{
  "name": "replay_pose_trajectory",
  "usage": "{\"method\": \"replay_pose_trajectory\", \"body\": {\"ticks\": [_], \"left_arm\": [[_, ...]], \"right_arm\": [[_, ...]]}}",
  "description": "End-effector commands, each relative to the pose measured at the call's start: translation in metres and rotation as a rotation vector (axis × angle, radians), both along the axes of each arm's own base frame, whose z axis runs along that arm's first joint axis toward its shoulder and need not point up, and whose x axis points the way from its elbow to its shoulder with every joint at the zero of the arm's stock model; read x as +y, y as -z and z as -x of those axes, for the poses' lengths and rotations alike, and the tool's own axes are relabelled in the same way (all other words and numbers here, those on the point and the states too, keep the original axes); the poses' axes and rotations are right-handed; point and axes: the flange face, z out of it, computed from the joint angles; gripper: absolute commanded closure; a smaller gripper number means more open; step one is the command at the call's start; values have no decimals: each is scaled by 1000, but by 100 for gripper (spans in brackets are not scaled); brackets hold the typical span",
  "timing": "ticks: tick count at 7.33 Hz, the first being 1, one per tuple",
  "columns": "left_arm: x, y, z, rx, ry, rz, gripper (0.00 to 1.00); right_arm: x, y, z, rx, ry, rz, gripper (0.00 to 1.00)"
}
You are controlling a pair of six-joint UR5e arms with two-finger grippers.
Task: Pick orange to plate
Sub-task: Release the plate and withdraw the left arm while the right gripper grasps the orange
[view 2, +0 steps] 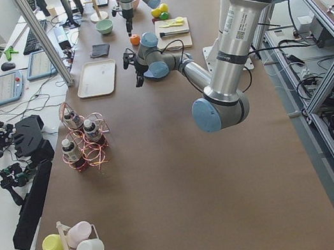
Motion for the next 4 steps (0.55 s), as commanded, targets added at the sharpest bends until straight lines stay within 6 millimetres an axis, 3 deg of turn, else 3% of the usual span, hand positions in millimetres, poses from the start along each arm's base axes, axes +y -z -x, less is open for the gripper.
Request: {"method": "replay_pose_trajectory", "body": {"ticks": [1,4], "left_arm": [[-6,0,8,-2,2,1,2],[-11,1,12,-2,12,1,2]], "right_arm": [[5,-7,12,1,2,3,0],[16,-19,31,33,15,3,0]]}}
